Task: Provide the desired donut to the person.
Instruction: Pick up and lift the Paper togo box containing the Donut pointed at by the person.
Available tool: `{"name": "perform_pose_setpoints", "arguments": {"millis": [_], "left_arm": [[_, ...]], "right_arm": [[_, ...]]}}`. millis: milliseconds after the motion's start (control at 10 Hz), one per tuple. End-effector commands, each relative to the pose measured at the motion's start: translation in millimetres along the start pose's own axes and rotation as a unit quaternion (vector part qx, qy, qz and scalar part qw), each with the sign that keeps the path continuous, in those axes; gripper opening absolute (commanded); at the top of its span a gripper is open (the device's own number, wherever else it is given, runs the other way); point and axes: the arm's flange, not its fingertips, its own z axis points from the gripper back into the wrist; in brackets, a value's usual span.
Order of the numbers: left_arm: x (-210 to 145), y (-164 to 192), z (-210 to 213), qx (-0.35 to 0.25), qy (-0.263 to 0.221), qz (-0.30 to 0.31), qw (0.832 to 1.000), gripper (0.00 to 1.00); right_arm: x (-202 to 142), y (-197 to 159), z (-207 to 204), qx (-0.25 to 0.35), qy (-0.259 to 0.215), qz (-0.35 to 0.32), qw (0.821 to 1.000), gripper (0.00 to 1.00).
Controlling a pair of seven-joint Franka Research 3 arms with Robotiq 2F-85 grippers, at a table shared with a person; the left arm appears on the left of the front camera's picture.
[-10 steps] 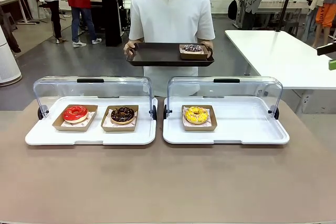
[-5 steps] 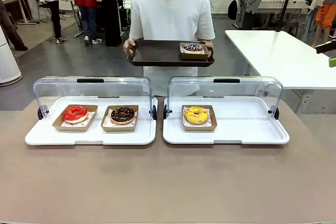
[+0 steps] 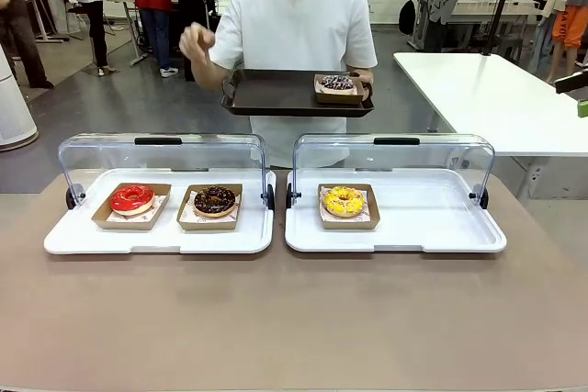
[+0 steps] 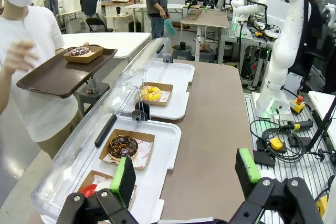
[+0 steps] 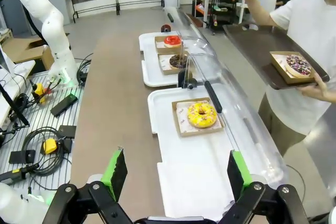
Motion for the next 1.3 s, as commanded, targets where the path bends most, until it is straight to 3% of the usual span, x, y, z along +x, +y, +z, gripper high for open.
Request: {"name": "perform_pose_setpoints", "arguments": {"millis": [0, 1200], "left_arm": [[0.5, -1.7, 0.9, -0.001, -0.006, -0.003, 1.000, 1.00], [0.5, -1.7, 0.9, -0.001, -0.006, -0.003, 1.000, 1.00]], "right_arm": [[0.9, 2.9, -2.0, -0.003, 0.000, 0.001, 1.000, 1.00], [0.9, 2.9, -2.0, -0.003, 0.000, 0.001, 1.000, 1.00]]}}
